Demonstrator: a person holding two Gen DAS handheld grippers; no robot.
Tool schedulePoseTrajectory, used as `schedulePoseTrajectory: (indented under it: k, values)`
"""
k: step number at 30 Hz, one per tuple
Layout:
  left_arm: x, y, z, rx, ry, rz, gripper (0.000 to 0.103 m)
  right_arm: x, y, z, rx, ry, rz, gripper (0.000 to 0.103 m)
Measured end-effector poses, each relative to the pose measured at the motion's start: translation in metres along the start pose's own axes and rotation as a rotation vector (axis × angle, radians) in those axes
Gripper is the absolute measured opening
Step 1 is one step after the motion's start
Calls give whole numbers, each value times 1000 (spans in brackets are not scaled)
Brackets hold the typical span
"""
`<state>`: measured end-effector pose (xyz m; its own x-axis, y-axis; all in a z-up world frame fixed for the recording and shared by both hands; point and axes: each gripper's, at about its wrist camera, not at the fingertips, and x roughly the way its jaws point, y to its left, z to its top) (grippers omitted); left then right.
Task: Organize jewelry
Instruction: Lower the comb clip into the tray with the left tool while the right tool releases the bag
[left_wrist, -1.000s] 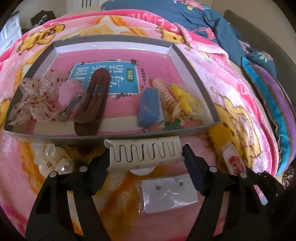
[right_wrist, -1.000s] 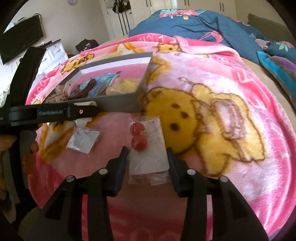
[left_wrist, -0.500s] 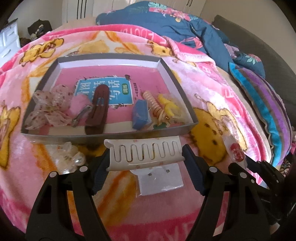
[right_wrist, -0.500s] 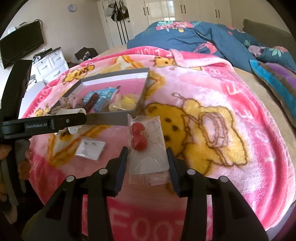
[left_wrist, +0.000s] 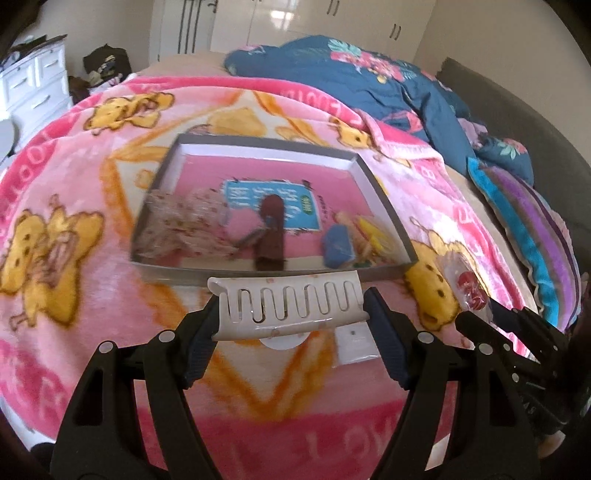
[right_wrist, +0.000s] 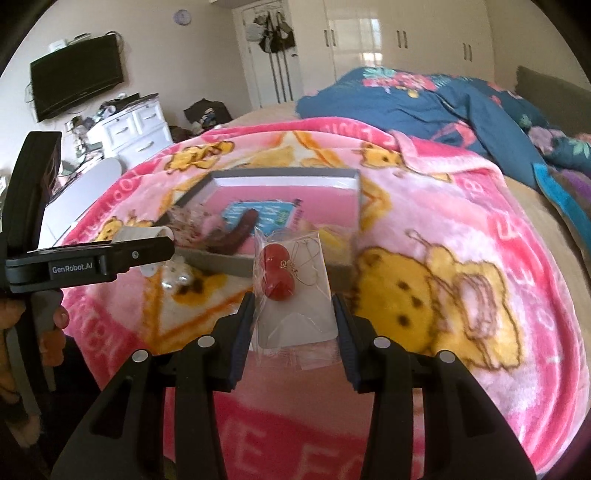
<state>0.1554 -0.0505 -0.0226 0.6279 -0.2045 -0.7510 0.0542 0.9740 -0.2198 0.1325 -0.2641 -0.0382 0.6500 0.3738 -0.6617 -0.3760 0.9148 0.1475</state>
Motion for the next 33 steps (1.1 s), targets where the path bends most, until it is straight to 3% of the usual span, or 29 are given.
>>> schedulePoseTrajectory:
  k: [19, 33]
  values:
    - [-34, 62, 5, -68, -74, 44, 66, 16, 63, 45, -72, -54, 73, 40]
    - [-25, 79, 34, -97, -94, 58, 66, 36, 64, 70, -79, -82, 72, 40]
